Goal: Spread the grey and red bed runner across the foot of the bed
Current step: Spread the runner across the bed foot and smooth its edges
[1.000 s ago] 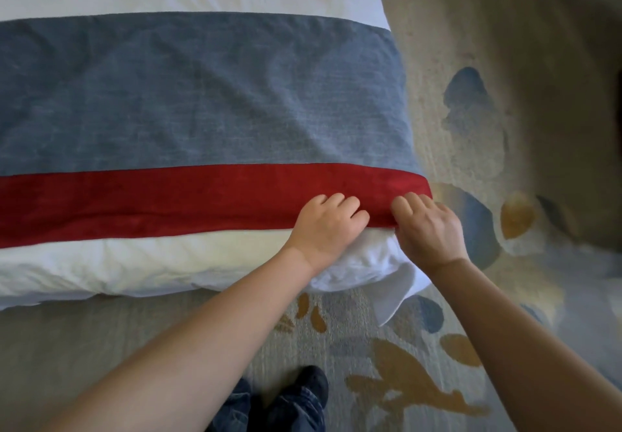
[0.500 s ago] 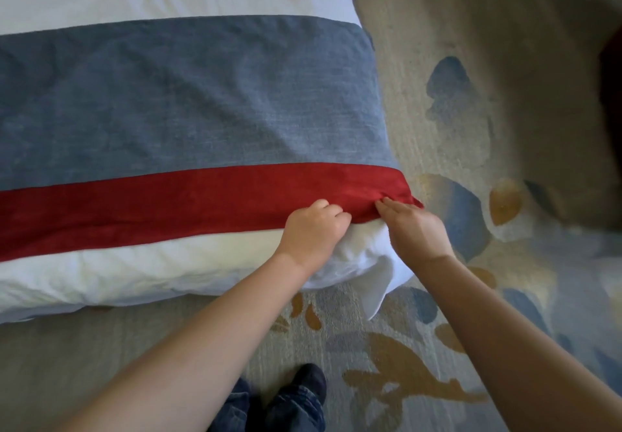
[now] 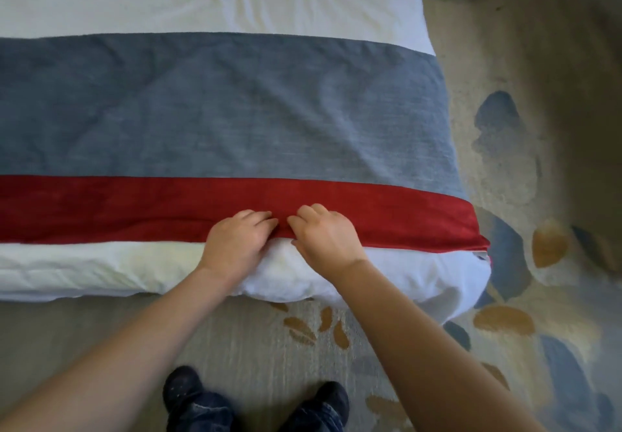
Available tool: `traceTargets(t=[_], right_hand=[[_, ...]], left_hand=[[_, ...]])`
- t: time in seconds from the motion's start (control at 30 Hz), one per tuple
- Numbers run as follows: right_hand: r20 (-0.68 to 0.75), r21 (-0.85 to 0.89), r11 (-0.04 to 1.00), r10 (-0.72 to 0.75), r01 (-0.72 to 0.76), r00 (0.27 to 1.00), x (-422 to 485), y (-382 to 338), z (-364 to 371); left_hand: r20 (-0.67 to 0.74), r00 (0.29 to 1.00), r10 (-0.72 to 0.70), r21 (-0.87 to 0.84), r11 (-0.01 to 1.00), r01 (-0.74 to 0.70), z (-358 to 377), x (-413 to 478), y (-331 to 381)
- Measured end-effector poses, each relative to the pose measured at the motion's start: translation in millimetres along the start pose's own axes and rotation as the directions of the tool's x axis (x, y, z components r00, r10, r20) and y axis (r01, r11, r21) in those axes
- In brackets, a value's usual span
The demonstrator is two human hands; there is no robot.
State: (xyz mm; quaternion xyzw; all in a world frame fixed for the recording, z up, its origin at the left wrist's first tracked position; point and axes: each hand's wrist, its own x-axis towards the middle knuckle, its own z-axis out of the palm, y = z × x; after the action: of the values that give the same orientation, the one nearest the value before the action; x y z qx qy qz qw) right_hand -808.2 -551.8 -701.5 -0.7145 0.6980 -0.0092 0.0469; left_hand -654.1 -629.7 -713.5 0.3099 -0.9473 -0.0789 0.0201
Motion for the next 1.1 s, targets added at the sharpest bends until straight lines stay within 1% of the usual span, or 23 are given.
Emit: traceTargets(t=[0.07,0.2,0.23,0.33,0.43,0.53,0.6,0.67,0.73,0.87,0.97,1.1], right_hand=[[0.002,0.015,0.999,0.035,-0.035,0.999,9.6,-16.7,3.7],[-0.009,-0.003,0.999,0.032,-0.032,0.999,5.3,-27.7,12.3],[-0.01,0.002,0.999,0.032,-0.032,0.999,3.3,-28.2,13.9],[0.019,0.04,0.998,0.056,-0.057,0.998,5.2,-35.6,12.2],[-0.014,0.082,0.995,0.063,-0.062,0.998,18.9,-57.7,10.8],[-0.033,0.108,0.994,0.032,-0.029,0.999,45.1,-96.3,11.4],[-0.03,0.124,0.992,0.018,-0.014,0.999,65.0,-122.7,13.8],[0.003,0.089,0.996,0.012,-0.013,1.0,79.8,-144.2,17.3],[0.035,0.022,0.999,0.027,-0.028,0.999,86.1,-158.7,20.1],[0.001,0.048,0.998,0.042,-0.042,0.999,83.9,-167.3,25.9],[-0.018,0.068,0.997,0.033,-0.031,0.999,91.8,-174.2,24.1],[-0.108,0.123,0.989,-0.075,0.088,0.991,126.2,-209.6,23.4]], left_hand=[[-0.033,0.999,0.002,-0.009,1.0,-0.003,-5.1,-16.9,-26.2],[-0.021,0.992,0.123,-0.012,0.992,-0.123,-7.1,-33.7,-44.2],[-0.011,0.991,0.132,-0.033,0.991,-0.133,-7.4,-34.3,-46.0],[-0.049,0.99,0.136,-0.051,0.989,-0.138,-8.2,-37.0,-57.5],[-0.1,0.991,0.084,-0.073,0.993,-0.092,-10.4,-50.4,-80.6],[-0.13,0.988,0.077,-0.011,0.997,-0.079,-12.5,-71.6,-119.3],[-0.121,0.993,0.005,0.017,1.0,-0.002,-17.7,-85.1,-151.8],[-0.097,0.993,-0.063,0.023,0.998,0.065,-23.6,-99.6,-181.9],[-0.048,0.997,-0.057,0.03,0.998,0.059,-28.7,-113.5,-201.0],[-0.002,1.0,0.02,-0.024,0.999,-0.02,-31.3,-126.3,-213.6],[-0.044,0.999,0.015,-0.039,0.999,-0.017,-29.0,-130.1,-222.1],[-0.149,0.988,-0.049,-0.003,0.999,0.05,-28.5,-138.9,-255.7]])
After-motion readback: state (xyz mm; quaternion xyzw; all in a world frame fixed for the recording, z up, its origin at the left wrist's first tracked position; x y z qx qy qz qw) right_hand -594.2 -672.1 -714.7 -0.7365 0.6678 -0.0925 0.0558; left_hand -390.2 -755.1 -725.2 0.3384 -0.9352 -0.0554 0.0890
